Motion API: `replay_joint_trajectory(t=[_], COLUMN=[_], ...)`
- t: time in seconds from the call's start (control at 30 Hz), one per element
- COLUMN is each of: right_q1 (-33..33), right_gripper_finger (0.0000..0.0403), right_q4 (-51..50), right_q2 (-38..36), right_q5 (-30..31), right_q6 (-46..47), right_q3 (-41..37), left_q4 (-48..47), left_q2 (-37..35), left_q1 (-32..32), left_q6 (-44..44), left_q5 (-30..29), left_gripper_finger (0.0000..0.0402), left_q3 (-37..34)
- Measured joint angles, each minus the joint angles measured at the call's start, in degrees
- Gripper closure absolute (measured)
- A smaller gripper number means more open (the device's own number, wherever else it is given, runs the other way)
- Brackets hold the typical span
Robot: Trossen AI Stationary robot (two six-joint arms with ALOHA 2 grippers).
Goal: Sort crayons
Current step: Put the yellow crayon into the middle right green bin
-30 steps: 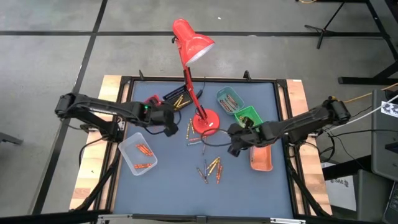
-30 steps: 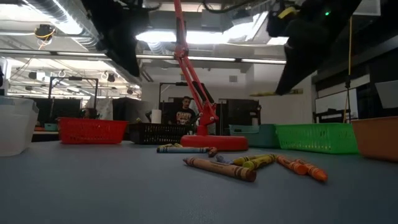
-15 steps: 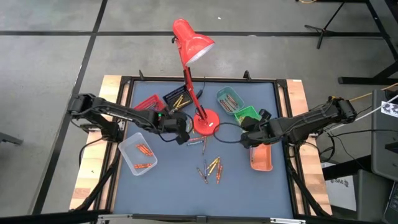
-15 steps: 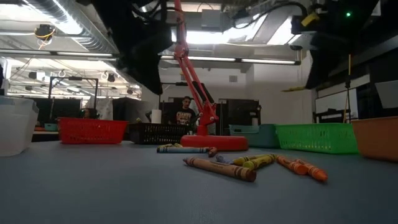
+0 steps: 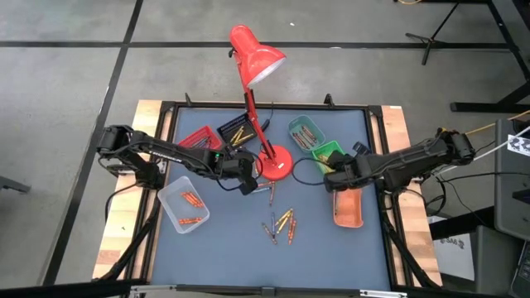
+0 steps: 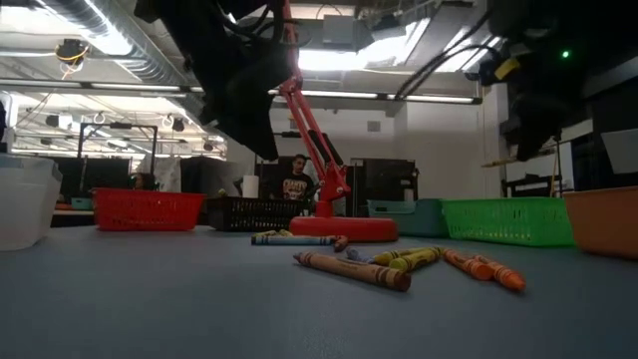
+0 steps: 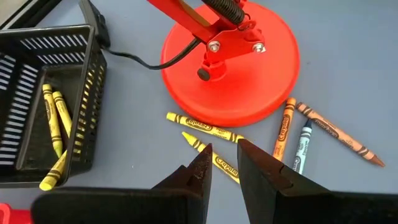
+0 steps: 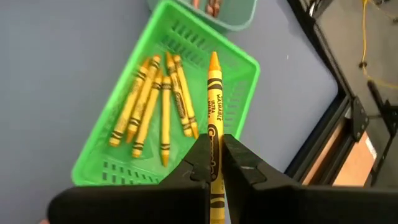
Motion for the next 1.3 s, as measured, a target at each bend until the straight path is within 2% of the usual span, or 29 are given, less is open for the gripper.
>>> replay_joint_trajectory(t=[0.27,1.3], right_q1=[-3.70,-3.63], right_gripper_finger=[0.0388,0.0388], right_q4=[0.48,4.58], right_q2=[0.00,0.04], right_q5=[-1.08,-2.68], right_q6=[-0.68,-0.72], right_q3=[-0.75,-0.75], left_q4=[0.02,0.07], left_q2=[0.00,0.00], left_q1=[0.00,0.00], left_q6=[-0.04,-0.18], left_q5=[-0.02,-0.07], left_gripper_finger=[0.0342,0.0342], left_q3=[0.00,-0.04])
